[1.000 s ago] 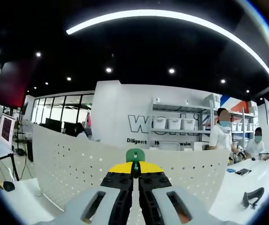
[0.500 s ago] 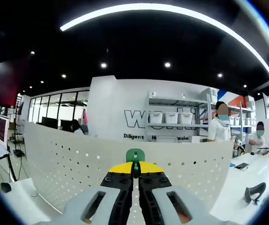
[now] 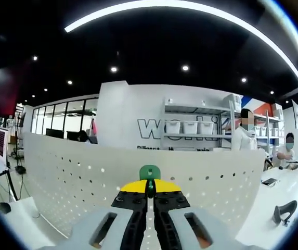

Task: Insert the hook assembly into the mounting plate slot until the hook locks in place.

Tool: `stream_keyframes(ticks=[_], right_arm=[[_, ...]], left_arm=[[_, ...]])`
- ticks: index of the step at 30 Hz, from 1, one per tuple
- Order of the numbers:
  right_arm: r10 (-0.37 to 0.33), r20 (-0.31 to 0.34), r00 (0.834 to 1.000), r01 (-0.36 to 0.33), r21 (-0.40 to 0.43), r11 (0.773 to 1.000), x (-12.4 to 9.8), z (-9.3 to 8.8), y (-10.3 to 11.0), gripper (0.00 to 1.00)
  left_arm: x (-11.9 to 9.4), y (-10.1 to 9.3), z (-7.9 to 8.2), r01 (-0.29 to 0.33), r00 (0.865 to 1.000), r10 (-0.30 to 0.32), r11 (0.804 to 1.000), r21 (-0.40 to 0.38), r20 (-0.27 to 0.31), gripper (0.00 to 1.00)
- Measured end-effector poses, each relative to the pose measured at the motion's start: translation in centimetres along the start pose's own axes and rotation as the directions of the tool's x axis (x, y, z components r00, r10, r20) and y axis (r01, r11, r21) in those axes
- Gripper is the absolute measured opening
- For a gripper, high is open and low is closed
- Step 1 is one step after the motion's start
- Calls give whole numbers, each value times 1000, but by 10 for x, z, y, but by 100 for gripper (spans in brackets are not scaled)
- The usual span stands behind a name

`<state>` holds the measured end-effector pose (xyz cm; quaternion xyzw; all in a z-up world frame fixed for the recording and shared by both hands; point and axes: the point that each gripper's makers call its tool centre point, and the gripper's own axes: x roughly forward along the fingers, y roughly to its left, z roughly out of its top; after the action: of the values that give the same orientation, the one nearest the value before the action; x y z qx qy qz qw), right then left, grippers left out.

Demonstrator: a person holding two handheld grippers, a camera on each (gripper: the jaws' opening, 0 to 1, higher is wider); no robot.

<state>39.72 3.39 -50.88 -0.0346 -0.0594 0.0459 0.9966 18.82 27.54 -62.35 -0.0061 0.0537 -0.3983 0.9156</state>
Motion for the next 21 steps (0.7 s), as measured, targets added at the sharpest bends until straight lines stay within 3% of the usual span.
stream_keyframes(ticks=[21], right_arm=[[-2,-6,1000,2,-3,1000,7,-5,-4,2]], left_arm=[[3,-3,-4,13,1000,-13,1000,12,-25,49]])
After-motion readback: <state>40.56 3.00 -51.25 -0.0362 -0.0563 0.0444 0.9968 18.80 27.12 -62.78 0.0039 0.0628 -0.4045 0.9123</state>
